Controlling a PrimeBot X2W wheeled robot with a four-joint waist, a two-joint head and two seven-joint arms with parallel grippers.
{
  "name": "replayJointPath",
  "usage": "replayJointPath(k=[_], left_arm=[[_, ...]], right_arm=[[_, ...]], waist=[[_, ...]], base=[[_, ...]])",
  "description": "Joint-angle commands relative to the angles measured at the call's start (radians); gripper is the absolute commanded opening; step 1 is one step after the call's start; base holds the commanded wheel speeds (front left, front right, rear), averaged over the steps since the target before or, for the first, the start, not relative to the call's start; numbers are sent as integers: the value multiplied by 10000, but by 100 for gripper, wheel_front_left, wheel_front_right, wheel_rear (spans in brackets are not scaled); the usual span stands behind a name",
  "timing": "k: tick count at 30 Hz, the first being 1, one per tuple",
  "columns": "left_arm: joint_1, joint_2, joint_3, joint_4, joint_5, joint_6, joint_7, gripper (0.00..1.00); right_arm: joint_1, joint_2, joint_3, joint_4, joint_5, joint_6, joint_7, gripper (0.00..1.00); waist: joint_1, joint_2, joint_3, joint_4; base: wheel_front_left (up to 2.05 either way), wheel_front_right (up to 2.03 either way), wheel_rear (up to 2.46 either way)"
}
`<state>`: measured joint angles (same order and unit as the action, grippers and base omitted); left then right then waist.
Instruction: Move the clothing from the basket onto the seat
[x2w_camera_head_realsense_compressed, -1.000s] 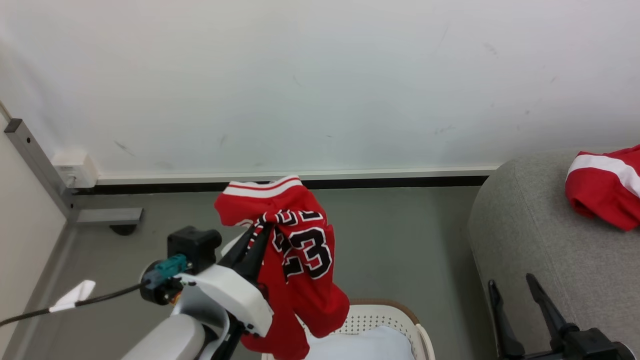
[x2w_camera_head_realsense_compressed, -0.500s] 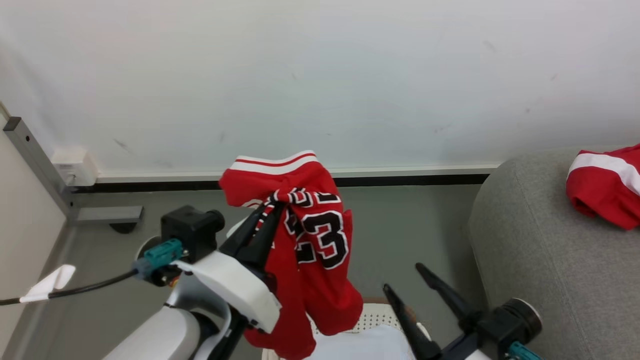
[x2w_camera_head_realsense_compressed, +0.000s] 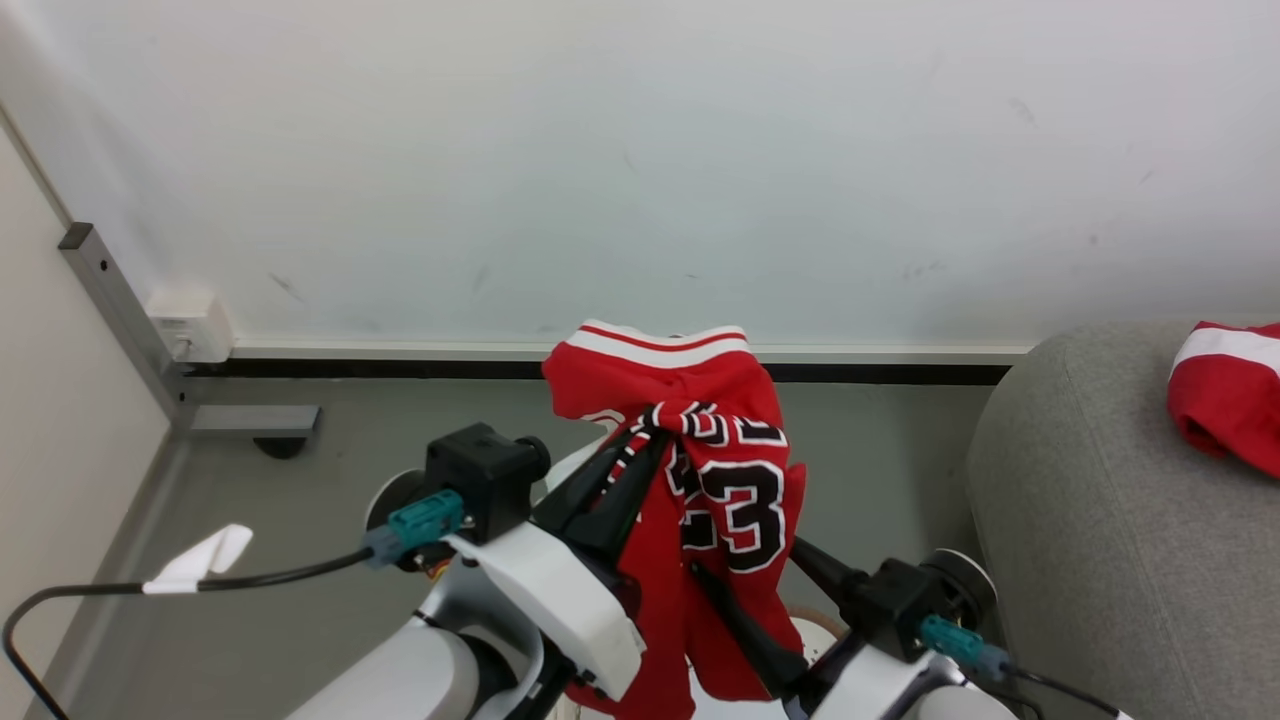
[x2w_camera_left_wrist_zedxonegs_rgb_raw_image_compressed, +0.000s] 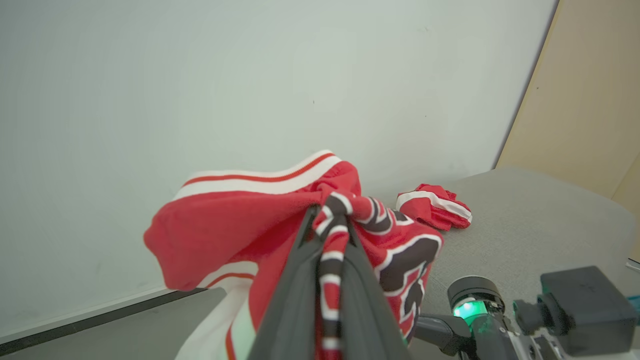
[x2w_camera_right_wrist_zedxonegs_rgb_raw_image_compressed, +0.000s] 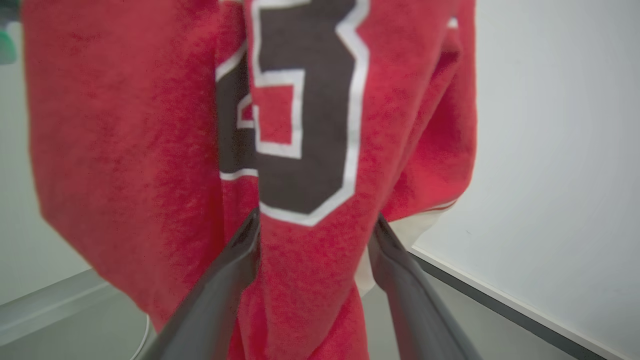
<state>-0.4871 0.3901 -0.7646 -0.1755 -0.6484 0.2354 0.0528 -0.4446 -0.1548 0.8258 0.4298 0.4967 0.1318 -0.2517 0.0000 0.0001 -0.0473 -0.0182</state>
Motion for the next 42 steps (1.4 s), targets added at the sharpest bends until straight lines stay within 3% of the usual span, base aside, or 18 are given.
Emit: replayJointPath(k=[1,5,6,7,8,18,19,22,23,24,33,42], left_arm=[[-108,-11,-10,8,68,-22,29,0],[-159,-174,-147,72,27,-105,34,0],[-177,-184,-167,104,26,-129,25,0],[-193,-205,-186,130,22,-128,17,0],[-209,-224,-190,163,13,-133,2,0],[2,-105,-88,395,-54,13,-112,0],[24,-89,-68,414,-40,36,-150,6],[106,-11,-80,526,33,102,-178,67],[126,-3,-84,552,36,120,-182,94],[140,-7,-73,573,38,137,-212,100],[447,-65,-182,881,-119,108,-416,100],[480,-315,-450,1037,42,12,-667,100]], right_arm=[[-161,106,-7,172,151,-24,-53,100],[-569,570,335,1157,660,-22,-107,100],[-694,651,425,1365,816,-22,-114,69],[-798,728,505,1519,995,-24,-128,16],[-818,802,603,1618,1270,-22,-136,0],[-839,855,137,1117,2536,-22,-139,0],[-760,824,-48,989,2675,-24,-140,0],[-577,648,-487,549,3049,-22,-139,0],[-577,569,-637,369,3176,-24,-139,0],[-563,468,-795,192,3286,-22,-139,0],[-448,-466,-2507,-1202,3638,-22,-141,0],[-350,-1180,-3768,-2383,3450,-22,-127,0]], waist=[[0,-1,-12,27],[0,-1,-54,116],[0,-1,-60,138],[0,-1,-63,161],[0,-1,-68,187],[0,-1,-32,115],[0,-1,-18,73],[0,-1,32,-82],[0,-1,51,-149],[0,-1,75,-222],[0,-1,308,-1221],[0,-1,623,-2725]], base=[[0,0,0],[0,0,0],[0,0,0],[0,0,0],[0,0,0],[0,0,0],[0,0,0],[0,0,0],[0,0,0],[0,0,0],[0,0,0],[0,0,0]])
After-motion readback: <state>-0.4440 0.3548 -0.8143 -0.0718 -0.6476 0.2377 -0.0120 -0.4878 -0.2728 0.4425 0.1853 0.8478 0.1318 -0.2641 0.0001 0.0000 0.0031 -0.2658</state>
